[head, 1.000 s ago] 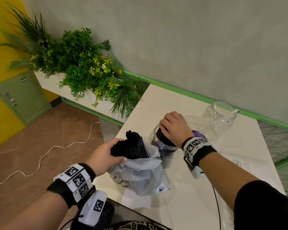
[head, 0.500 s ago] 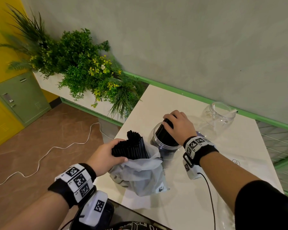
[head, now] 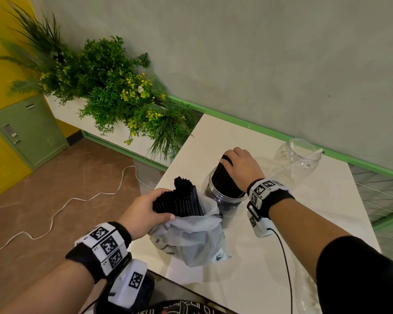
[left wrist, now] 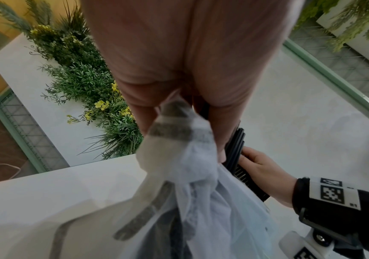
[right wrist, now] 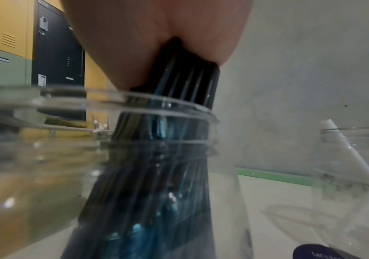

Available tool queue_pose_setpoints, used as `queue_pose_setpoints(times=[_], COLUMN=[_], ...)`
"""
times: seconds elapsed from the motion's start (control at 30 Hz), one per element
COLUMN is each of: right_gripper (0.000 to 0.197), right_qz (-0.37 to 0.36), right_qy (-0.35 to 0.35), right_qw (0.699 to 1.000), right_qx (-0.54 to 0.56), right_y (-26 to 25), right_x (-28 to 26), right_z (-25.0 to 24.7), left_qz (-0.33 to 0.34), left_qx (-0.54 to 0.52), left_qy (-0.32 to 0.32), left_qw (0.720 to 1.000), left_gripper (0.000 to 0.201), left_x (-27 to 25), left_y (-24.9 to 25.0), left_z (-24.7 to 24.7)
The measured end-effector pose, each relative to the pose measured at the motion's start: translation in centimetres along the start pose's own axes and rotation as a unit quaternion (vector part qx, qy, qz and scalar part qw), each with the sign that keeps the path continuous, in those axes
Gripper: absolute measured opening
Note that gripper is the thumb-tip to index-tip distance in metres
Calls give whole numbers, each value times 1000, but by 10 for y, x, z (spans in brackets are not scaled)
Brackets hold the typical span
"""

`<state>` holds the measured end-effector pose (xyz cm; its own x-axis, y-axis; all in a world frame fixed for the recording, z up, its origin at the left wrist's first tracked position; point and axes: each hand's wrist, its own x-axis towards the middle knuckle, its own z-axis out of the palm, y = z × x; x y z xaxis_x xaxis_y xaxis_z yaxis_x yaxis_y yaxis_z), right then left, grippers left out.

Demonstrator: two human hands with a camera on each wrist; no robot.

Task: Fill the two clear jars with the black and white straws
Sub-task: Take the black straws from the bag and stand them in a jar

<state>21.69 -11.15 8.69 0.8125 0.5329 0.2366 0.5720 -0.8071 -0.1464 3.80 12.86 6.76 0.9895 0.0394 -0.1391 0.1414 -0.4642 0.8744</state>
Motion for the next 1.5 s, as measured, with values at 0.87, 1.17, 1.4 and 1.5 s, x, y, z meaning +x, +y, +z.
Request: queue_pose_setpoints(times=[0.87,1.17,1.4,1.5], right_gripper=[58,17,10,13], right_qz=[99,109,155,166], right_qy=[-102,-51,70,130], right_qw=[907,878,818,796], right_qx=[395,463,550,567], right_y=[-87,-87,-85,-82], right_x=[-82,-87,-80,-72], right_z=[38,20,-22,-45], left_qz=[27,27,27,26], left_qx=[6,-12,-2,1], left_qy=[9,7,1,-10], left_qw=[1000,1000,1000,1000], left_gripper=[48,45,44,43], left_x=[-5,-6,-5,-2], left_y=[-7,-7,-4,-2], left_z=[9,11,10,7])
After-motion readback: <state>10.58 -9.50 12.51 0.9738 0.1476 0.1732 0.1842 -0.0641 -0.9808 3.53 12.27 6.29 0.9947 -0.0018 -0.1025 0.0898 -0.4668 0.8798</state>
